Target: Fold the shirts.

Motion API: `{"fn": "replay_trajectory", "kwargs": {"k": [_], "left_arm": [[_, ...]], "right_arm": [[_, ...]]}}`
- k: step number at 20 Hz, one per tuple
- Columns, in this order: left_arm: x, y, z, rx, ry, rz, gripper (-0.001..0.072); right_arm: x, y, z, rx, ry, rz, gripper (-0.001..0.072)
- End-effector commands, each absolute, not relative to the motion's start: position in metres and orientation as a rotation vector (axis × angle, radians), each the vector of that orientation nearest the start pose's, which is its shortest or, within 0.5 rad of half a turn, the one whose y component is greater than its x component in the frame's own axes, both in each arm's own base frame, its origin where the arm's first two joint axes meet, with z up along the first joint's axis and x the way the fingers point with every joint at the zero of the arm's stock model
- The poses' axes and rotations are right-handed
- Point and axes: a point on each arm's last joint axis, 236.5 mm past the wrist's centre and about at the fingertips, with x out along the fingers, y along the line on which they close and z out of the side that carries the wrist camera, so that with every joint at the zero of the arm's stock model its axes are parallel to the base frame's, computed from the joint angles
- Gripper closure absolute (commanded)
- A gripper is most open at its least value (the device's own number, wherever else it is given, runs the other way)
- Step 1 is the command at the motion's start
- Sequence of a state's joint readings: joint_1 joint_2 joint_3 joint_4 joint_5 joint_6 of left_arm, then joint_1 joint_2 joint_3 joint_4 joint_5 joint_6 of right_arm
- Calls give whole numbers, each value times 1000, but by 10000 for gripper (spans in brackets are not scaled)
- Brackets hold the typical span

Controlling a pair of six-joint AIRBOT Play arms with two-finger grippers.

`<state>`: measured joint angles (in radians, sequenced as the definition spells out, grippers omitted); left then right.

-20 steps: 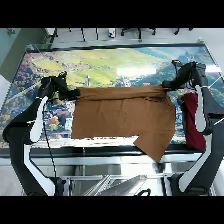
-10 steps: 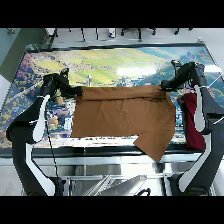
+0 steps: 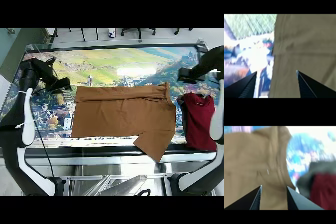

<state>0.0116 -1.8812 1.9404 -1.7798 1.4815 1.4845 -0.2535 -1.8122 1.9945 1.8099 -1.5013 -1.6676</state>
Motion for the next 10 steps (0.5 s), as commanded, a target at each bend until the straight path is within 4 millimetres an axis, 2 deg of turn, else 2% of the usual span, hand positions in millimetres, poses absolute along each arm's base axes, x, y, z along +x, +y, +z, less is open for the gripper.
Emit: {"fn": "replay_trajectory", "kwargs": {"k": [1,3,5,8,10], "left_arm": [[419,-23,-21,-279,1622,-59,159],[370,-32,-48,-292,1729,-114,159],[340,-49,-68,-381,1772,-199,159],[322,-69,-87,-541,1780,-293,159],[318,-72,-101,-564,1768,-303,160]], "right_arm": [[448,-68,58,343,1370,71,340],[411,-66,37,374,1463,88,340],[383,-63,25,462,1522,104,340],[358,-55,24,596,1510,171,340],[342,-62,24,645,1505,155,340]]}}
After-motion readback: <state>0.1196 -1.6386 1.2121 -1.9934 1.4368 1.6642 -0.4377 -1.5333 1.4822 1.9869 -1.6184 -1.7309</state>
